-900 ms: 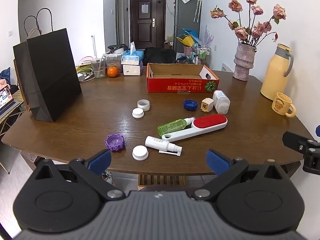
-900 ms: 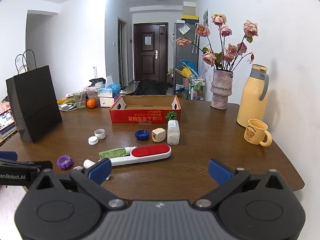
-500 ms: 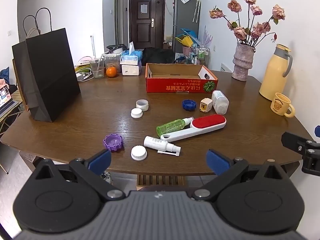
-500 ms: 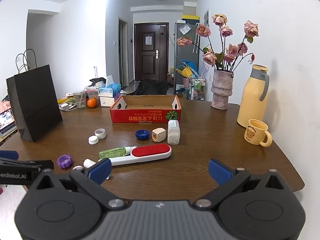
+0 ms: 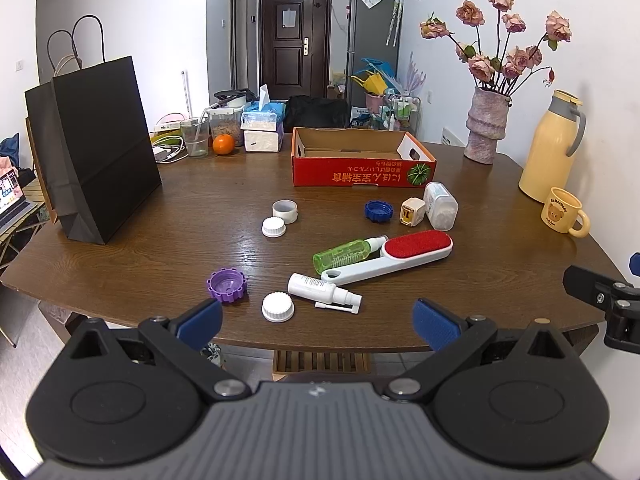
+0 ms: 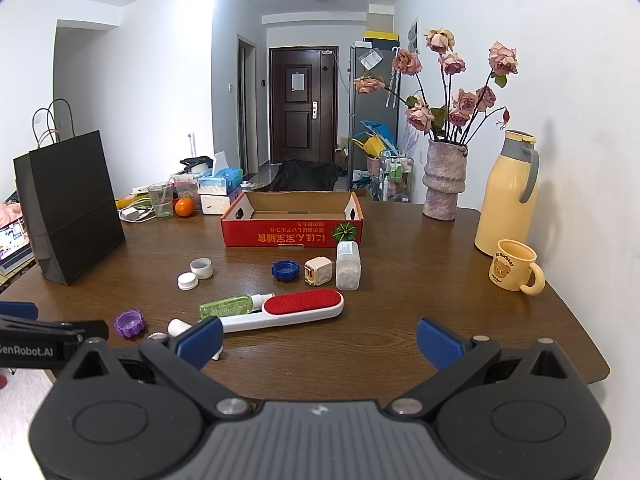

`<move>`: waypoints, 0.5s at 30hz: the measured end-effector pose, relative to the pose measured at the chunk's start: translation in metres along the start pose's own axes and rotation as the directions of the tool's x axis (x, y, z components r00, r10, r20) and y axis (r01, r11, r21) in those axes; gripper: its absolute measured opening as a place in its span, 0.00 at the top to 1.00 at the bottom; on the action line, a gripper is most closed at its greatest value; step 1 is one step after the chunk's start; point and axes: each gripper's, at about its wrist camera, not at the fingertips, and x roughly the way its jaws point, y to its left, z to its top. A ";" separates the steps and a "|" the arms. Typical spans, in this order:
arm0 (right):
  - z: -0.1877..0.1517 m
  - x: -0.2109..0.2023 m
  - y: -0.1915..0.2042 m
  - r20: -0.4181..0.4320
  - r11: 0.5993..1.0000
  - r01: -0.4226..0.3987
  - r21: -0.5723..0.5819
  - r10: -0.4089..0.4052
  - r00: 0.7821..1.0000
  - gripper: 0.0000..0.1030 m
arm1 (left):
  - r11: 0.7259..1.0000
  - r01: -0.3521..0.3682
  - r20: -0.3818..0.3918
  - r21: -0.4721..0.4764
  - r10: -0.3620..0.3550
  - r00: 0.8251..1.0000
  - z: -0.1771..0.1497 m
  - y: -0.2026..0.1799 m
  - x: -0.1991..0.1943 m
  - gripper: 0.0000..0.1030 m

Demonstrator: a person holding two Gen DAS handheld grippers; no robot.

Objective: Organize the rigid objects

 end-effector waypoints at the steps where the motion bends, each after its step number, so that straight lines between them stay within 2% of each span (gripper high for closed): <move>1: 0.000 0.000 0.000 0.000 1.000 0.000 0.000 0.000 1.000 0.00 | 1.000 0.000 0.000 0.000 0.000 1.000 0.000 0.000 0.000 0.00; 15: 0.000 0.000 0.001 0.001 1.000 0.000 0.000 0.000 1.000 0.00 | 1.000 0.001 0.003 -0.002 -0.001 1.000 0.003 0.000 -0.001 0.00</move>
